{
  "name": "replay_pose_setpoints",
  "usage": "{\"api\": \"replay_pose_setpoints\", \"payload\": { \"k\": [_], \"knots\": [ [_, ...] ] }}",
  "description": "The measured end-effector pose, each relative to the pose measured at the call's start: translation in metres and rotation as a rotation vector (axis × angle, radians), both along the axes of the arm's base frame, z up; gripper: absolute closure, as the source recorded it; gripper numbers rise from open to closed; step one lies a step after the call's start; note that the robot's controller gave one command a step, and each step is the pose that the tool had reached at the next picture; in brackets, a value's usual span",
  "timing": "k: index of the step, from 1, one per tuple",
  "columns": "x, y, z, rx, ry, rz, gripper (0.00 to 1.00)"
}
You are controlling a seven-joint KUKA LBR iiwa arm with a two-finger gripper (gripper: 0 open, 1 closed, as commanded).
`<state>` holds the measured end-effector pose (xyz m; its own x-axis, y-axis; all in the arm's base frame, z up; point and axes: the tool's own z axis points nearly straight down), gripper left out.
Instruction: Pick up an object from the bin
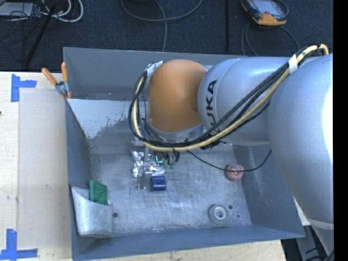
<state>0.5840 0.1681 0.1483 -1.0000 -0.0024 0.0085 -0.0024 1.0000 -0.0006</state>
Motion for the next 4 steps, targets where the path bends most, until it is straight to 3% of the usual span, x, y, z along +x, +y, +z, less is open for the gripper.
{"api": "replay_pose_setpoints", "payload": {
  "k": [1, 2, 3, 4],
  "knots": [
    [0.003, -0.034, -0.077, 0.006, -0.016, -0.074, 0.0],
    [0.013, -0.052, -0.059, 0.0, -0.009, 0.036, 0.0],
    [0.013, -0.052, -0.059, 0.003, -0.009, 0.032, 1.0],
    [0.009, -0.033, 0.052, 0.003, -0.015, 0.336, 1.0]
  ]
}}
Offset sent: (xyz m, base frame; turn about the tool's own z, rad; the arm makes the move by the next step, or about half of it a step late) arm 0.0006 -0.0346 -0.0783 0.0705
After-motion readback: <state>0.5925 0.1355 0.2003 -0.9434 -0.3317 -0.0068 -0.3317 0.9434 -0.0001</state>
